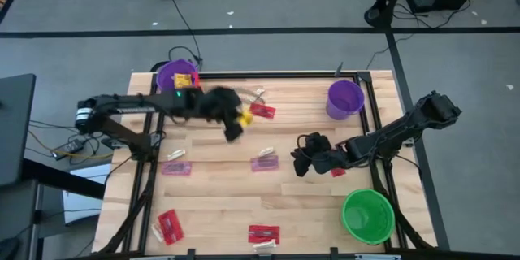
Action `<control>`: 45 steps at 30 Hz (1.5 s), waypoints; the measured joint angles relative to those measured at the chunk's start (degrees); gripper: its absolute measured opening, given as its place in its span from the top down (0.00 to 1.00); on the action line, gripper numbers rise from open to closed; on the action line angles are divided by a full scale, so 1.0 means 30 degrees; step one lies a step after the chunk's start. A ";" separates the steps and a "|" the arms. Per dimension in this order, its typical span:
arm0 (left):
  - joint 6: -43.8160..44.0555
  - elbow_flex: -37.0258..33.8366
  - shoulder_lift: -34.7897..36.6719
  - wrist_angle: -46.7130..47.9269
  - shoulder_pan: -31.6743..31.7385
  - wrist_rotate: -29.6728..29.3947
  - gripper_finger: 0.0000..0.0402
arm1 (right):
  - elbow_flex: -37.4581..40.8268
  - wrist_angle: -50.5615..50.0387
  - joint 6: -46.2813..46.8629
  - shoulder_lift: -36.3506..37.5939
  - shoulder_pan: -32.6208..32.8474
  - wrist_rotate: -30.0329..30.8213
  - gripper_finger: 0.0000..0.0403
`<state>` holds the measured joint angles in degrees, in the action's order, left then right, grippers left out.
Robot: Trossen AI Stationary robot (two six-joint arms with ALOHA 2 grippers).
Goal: Sort candy by brand, put in halloween buckets
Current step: Put the yellow candy into the left purple bucket
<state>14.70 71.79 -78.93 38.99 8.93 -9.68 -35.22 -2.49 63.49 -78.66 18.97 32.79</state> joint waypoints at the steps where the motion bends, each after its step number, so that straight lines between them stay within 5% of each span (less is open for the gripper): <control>1: -0.0340 0.0000 0.0285 0.0280 0.0804 -0.0032 0.99 | 0.0000 0.0505 0.0006 -0.0311 -0.0166 -0.0236 0.71; 15: -0.2267 -0.0015 0.0686 0.1206 1.1040 -0.0743 0.99 | -0.0010 0.6719 0.2135 -0.5641 -0.2938 -0.3668 0.71; 22: -0.2971 -0.0009 0.0827 0.2461 1.3635 -0.0832 0.99 | -0.0009 0.6771 0.2780 -0.5677 -0.3157 -0.3034 0.71; 30: -0.2772 -0.2363 0.1793 0.2386 1.5568 0.0806 0.99 | -0.0022 0.7446 0.0064 -0.4371 -0.3854 -0.3244 0.71; 40: 0.0386 -0.5187 0.3462 0.0407 1.6503 0.1184 0.99 | -0.0401 0.7406 -0.7078 -0.3867 -0.7200 -0.9979 0.71; 45: 0.1851 -0.5935 0.3428 0.0780 1.6538 -0.0476 0.99 | -0.0401 0.7556 -0.8611 -0.3867 -0.9083 -1.3435 0.71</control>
<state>20.25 53.98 -68.64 41.33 58.54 -11.10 -36.42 20.18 37.65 -90.26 -8.28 -7.51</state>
